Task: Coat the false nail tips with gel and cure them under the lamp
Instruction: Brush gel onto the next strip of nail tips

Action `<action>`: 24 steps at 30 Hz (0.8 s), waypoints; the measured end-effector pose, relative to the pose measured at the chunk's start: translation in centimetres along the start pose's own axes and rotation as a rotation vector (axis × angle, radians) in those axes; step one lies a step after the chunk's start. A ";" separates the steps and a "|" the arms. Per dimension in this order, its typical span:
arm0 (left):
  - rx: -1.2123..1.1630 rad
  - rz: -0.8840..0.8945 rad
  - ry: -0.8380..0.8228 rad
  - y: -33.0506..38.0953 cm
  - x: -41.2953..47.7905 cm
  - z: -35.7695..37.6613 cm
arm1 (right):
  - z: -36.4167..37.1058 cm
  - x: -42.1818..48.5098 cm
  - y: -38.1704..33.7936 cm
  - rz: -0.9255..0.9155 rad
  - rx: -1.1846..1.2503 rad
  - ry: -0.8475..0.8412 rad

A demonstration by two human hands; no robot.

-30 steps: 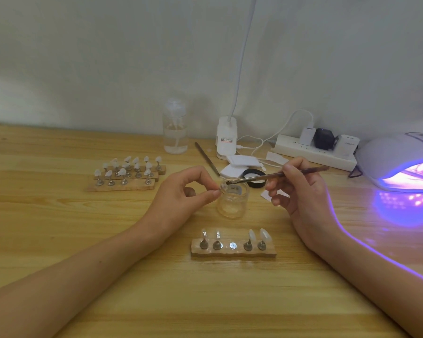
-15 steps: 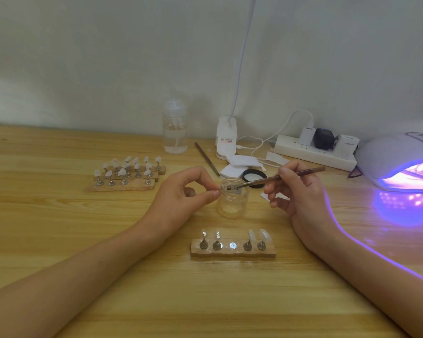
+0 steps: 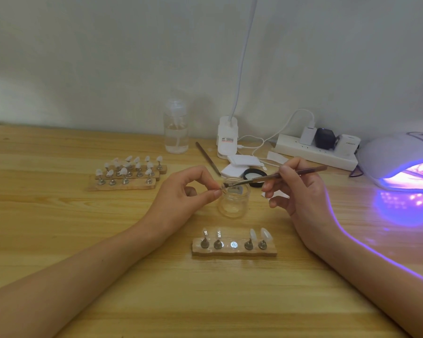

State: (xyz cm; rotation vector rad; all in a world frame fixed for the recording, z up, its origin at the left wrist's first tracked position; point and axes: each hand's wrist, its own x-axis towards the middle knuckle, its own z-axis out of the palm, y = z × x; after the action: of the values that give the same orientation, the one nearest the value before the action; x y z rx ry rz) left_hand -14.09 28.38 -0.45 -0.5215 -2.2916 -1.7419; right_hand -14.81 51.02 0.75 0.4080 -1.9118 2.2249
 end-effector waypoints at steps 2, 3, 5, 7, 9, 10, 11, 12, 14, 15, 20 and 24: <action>0.005 0.002 0.003 0.0 0.0 0.0 | -0.1 0.1 0.1 0.016 -0.005 0.041; 0.003 0.001 0.001 0.0 0.0 0.0 | -0.2 0.1 0.1 0.014 0.013 0.050; -0.008 -0.001 0.000 0.1 0.0 0.0 | -0.2 0.2 0.0 -0.002 0.049 0.024; -0.014 -0.002 0.003 0.1 0.0 0.0 | 0.0 0.1 0.1 -0.004 0.031 -0.012; -0.011 -0.001 0.000 0.2 0.0 0.0 | -0.1 0.2 0.2 0.011 -0.001 0.015; -0.004 0.001 -0.002 0.2 0.0 0.0 | -0.2 0.2 0.2 0.014 -0.002 0.038; 0.002 0.002 -0.005 0.2 -0.1 0.0 | -0.3 0.2 0.2 0.011 0.012 0.051; 0.004 0.004 -0.004 0.2 -0.1 0.0 | -0.3 0.2 0.1 0.000 0.032 0.048; -0.004 0.004 -0.001 0.3 -0.1 0.0 | -0.1 0.1 0.0 -0.010 0.052 0.003; -0.008 0.002 0.000 0.3 -0.1 0.0 | 0.0 0.1 0.1 -0.003 0.038 -0.010; 0.002 0.010 -0.008 0.3 -0.1 0.1 | -0.3 0.2 0.3 0.047 0.035 0.058; -0.012 0.001 -0.006 0.3 -0.1 0.0 | 0.0 0.1 0.1 0.029 0.040 -0.022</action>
State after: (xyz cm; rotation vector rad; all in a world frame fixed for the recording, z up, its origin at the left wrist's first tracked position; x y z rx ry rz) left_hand -13.93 28.42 -0.24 -0.5309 -2.2863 -1.7564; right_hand -14.94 50.96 0.74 0.4155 -1.8988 2.2893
